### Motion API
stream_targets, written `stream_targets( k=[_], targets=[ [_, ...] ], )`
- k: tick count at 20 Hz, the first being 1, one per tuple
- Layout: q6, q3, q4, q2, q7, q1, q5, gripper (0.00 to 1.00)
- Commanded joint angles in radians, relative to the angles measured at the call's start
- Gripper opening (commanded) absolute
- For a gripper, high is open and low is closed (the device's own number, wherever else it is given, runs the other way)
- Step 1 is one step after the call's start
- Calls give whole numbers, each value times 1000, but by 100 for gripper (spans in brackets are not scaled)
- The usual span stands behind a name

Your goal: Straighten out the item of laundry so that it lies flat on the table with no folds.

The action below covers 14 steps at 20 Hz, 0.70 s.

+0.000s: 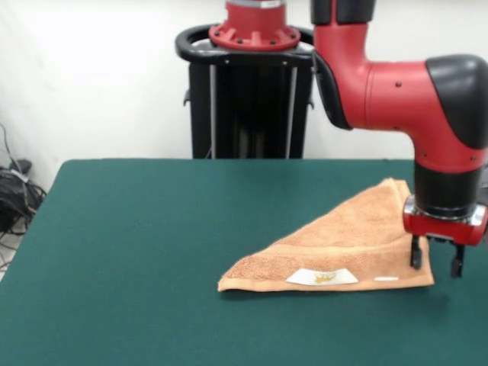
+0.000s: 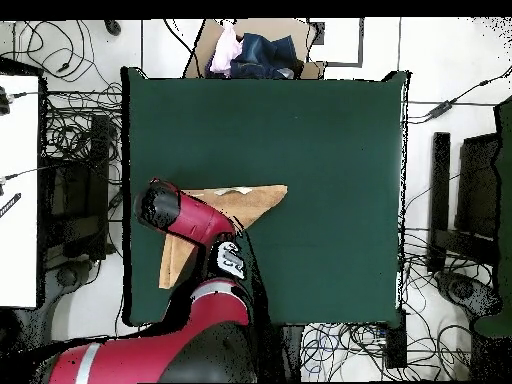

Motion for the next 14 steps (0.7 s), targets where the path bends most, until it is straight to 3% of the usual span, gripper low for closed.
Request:
stream_targets(
  k=[1,14],
  targets=[
    [48,-14,-26,18,193,-1,-2,100],
    [-35,51,-31,80,148,-73,-32,100]
  ],
)
